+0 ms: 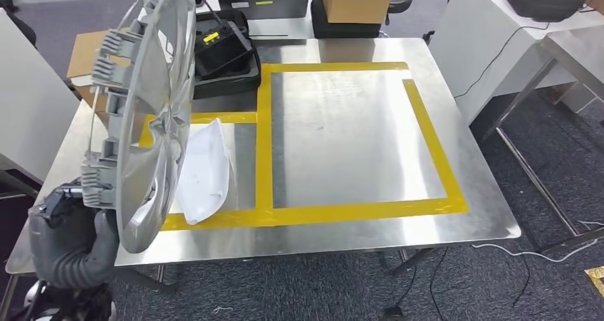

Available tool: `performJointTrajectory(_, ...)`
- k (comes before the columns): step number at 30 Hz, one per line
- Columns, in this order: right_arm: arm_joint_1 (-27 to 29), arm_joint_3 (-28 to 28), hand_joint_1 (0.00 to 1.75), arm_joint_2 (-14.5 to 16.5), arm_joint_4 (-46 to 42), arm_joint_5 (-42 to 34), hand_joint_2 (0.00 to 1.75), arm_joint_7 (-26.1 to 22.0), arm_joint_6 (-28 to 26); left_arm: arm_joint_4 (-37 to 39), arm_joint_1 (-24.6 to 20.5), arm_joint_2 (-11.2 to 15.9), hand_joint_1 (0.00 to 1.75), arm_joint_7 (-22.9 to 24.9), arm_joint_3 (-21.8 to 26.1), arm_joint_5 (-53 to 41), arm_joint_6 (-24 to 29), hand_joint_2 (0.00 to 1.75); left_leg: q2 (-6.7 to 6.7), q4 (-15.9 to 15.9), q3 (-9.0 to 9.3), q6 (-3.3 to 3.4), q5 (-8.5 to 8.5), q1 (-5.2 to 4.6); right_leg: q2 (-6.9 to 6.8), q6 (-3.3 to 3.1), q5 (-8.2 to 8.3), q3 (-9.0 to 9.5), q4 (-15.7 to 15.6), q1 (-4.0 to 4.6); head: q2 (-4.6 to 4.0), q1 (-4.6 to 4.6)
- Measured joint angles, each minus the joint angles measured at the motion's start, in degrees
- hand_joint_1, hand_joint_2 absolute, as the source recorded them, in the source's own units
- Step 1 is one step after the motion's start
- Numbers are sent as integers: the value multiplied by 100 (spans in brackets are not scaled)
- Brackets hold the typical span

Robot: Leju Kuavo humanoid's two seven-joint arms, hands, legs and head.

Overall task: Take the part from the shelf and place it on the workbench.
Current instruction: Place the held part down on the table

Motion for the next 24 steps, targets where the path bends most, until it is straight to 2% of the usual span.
performJointTrajectory(1,15,1,0,3,1,5,0,0,-1,-2,7,1,175,0,-7,0,0,175,-6,0,31,18,-28,-29,-3,-24,32,-157,118,16,0,38)
performJointTrajectory(2,26,1,0,6,2,7,0,0,-1,-4,14,1,175,1,-14,0,0,175,-11,0,75,32,-61,-61,-4,-70,207,-209,10,44,0,77)
performJointTrajectory(4,33,1,0,3,4,12,0,0,-8,-13,24,2,175,1,-27,-3,0,175,-13,-6,181,45,-133,-112,-11,-234,808,-59,-710,146,0,145)
performJointTrajectory(5,31,1,0,-6,5,16,0,0,-12,-20,30,1,175,-2,-33,-8,0,175,-14,-9,220,41,-164,-132,-16,-325,987,37,-1055,197,0,151)
performJointTrajectory(7,26,1,0,-20,5,27,0,-1,-22,-32,48,-1,175,-8,-42,-20,1,175,-13,2,228,17,-206,-137,-20,-453,1101,151,-1414,258,0,156)
performJointTrajectory(8,30,1,0,-24,6,31,0,-2,-25,-36,58,-2,175,-15,-46,-26,1,175,-15,13,224,8,-222,-141,-17,-426,1087,162,-1440,255,0,151)
performJointTrajectory(10,44,1,0,-25,7,35,0,-3,-28,-41,83,-2,175,-29,-51,-42,1,175,-11,35,223,6,-242,-134,-14,-349,1191,175,-1468,252,0,169)
performJointTrajectory(11,49,1,0,-27,8,38,0,-3,-28,-44,94,-2,175,-37,-52,-54,2,175,-11,31,228,5,-256,-131,-11,-308,1191,173,-1463,250,0,168)
performJointTrajectory(15,57,1,0,-32,9,58,0,-10,-29,-51,148,-2,175,-33,-49,-101,18,175,-11,19,237,-11,-284,-129,-5,-344,1158,172,-1457,252,0,160)
performJointTrajectory(24,136,1,0,-1,7,68,0,-49,-33,-70,354,-2,175,-2,-48,-137,22,175,-15,6,236,-12,-284,-129,-7,-359,1154,174,-1457,252,0,162)
